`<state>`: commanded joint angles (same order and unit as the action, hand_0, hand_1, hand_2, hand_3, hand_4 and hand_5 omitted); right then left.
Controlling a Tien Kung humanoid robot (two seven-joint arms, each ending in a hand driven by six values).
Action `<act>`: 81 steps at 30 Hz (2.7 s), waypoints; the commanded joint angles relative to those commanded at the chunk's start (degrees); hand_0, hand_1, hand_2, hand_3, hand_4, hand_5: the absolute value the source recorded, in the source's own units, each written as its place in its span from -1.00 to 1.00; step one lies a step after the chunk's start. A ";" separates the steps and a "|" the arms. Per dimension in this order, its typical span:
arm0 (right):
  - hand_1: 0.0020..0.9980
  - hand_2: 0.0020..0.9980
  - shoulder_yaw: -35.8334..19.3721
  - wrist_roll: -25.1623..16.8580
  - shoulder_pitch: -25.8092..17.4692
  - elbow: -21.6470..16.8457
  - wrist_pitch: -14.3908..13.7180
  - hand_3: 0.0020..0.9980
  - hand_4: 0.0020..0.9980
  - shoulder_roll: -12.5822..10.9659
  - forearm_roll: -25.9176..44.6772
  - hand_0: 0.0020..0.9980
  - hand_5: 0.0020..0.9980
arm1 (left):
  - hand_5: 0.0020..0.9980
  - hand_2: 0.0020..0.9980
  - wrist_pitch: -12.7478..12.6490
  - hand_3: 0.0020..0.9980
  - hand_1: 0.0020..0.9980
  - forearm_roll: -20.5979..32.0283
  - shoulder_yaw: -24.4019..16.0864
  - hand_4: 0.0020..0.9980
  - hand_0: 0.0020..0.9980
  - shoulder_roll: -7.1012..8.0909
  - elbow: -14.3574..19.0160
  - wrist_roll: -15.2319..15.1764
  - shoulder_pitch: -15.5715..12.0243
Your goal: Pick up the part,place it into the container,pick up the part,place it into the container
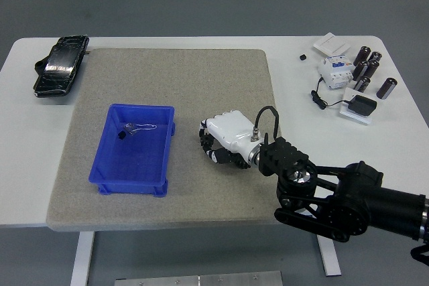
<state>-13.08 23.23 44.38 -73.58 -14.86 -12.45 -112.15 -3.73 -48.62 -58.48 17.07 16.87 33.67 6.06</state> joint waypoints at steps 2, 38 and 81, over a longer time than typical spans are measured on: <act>-0.21 -0.14 -0.70 0.18 0.23 -0.93 -0.43 0.01 0.08 0.31 -0.43 -0.42 -0.91 | -0.21 0.43 -0.02 0.28 0.43 -0.10 -0.07 0.37 0.49 -0.01 0.02 0.03 -0.03; 0.72 0.72 7.36 1.61 4.68 -2.58 -3.82 0.58 0.33 10.45 -2.69 0.65 -0.36 | -0.17 0.42 -0.11 0.26 0.43 -1.03 -0.42 0.38 0.48 -0.29 0.11 -0.07 0.22; 0.43 0.75 -12.28 12.59 -14.18 -16.14 7.18 0.86 0.54 -11.98 -1.82 -0.07 -0.22 | -0.20 0.41 -0.40 0.19 0.42 -0.45 -0.13 0.33 0.48 -0.16 -0.15 -1.19 -0.38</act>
<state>-25.37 35.82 30.20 -89.71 -7.68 -24.43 -113.96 -4.12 -49.08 -58.61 16.90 16.73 32.48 5.68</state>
